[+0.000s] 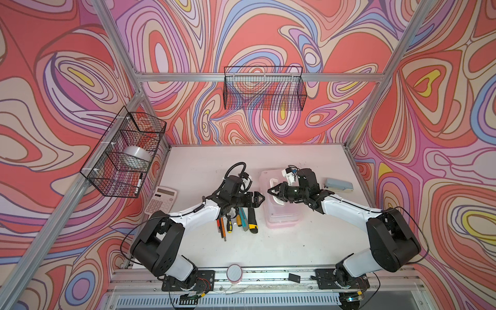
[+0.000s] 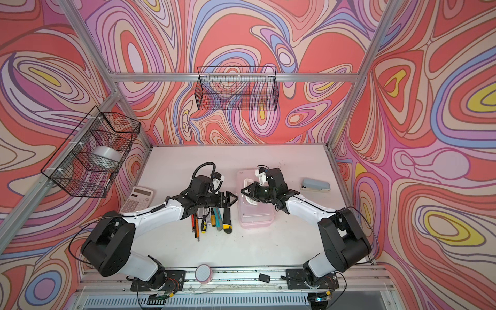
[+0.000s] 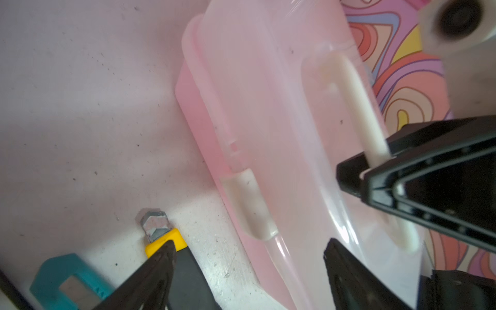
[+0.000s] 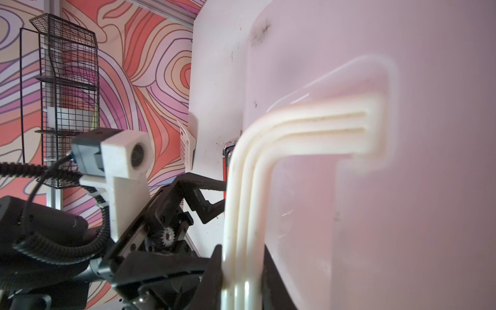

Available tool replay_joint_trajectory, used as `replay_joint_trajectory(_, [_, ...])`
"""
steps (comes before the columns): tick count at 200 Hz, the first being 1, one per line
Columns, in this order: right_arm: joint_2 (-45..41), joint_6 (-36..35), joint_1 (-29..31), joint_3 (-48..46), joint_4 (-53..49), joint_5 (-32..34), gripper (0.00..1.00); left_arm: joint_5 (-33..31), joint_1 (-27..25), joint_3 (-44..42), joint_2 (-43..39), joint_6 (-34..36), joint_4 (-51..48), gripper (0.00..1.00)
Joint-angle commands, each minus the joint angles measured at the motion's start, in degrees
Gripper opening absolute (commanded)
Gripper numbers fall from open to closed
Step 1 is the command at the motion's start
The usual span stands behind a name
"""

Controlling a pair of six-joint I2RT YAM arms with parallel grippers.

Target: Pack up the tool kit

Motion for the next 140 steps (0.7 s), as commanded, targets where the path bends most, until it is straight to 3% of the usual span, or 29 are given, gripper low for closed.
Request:
replay_joint_trajectory(1, [-1.24,2.18,-1.43,-2.50,5.67,-3.86,0.00,5.08,2.90,-2.92,-1.87,-6.55,7.78,0.86])
replay_joint_trajectory(32, [-2.14,5.32,-3.61,-5.92,13.47,-8.55,0.00,9.97,3.58,-3.36,-0.25,-10.59,13.31,0.83])
replay_joint_trajectory(140, [-4.84,7.73,-9.66,-9.73,17.72,-15.17,0.00,16.68,3.68,-6.55,8.14,-22.69,34.86,0.78])
